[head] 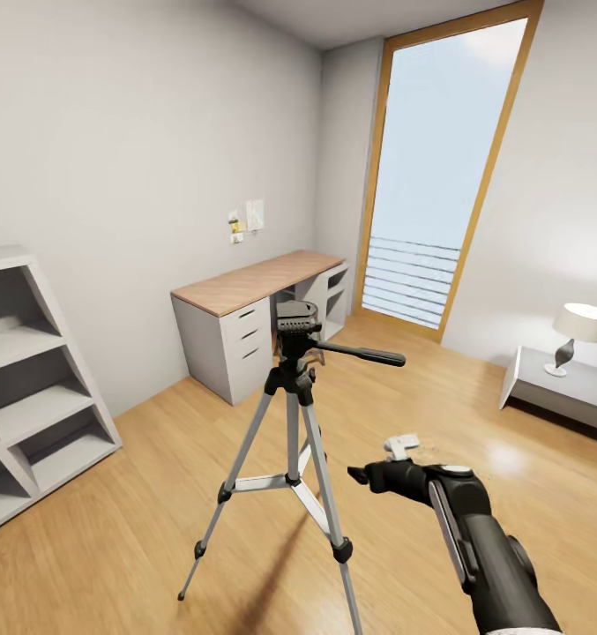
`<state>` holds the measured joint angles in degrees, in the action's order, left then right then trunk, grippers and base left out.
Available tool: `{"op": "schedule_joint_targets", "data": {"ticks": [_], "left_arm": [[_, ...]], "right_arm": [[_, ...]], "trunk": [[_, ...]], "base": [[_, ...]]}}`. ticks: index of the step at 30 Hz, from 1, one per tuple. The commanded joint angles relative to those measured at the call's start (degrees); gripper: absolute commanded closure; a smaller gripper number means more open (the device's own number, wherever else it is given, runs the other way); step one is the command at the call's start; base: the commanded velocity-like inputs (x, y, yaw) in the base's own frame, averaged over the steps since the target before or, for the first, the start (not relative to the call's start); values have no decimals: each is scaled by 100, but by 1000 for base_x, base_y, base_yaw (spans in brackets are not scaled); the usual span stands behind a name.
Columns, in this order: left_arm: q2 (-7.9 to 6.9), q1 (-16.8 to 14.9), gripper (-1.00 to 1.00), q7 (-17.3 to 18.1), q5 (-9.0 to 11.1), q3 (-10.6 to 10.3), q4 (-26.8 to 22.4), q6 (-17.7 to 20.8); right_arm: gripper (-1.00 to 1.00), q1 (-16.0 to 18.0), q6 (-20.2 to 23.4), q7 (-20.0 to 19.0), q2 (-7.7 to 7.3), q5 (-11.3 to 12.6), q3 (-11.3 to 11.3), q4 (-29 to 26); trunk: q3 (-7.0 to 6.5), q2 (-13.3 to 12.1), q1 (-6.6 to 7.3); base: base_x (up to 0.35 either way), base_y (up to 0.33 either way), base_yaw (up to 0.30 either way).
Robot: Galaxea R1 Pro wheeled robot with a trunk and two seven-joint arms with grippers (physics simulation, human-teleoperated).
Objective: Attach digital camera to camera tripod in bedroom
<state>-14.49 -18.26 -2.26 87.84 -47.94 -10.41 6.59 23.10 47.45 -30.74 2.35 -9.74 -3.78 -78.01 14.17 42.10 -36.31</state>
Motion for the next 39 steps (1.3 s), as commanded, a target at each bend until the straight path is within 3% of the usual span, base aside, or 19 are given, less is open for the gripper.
{"op": "schedule_joint_targets", "data": {"ticks": [1, 3, 7, 21, 26, 31, 39], "left_arm": [[5, -2, 100, -23, 24, -24, -19, 15], [93, -2, 100, -21, 19, -38, -27, 12], [158, -2, 100, -20, 14, -46, -30, 12], [183, -4, 100, -20, 9, -49, -34, 11], [348, -168, 100, 142, 120, 75, 118, -152], [320, -10, 100, 15, -3, -69, 164, -118], [442, 20, 100, -66, -39, -97, 297, -115]], "right_arm": [[-100, 13, 17, -73, 43, -101, 130, -30], [-100, 29, 26, -95, 133, -105, 618, -117], [-100, 34, 68, -108, 166, -93, 831, -156], [-100, 36, 15, -86, 197, -93, 886, -109], [-100, 33, -147, 76, 358, -180, 724, 53], [-100, 28, -179, 41, 224, -206, 776, 147], [-100, 22, 77, -215, 39, -189, 828, -110]], "trunk": [[9, 7, -1], [9, 7, -1], [9, 7, -1], [9, 7, -1], [9, 7, -1], [9, 7, -1], [9, 7, -1]], "base": [[0, 0, 0], [0, 0, 0], [0, 0, 0], [0, 0, 0], [0, 0, 0], [0, 0, 0], [0, 0, 0]]}}
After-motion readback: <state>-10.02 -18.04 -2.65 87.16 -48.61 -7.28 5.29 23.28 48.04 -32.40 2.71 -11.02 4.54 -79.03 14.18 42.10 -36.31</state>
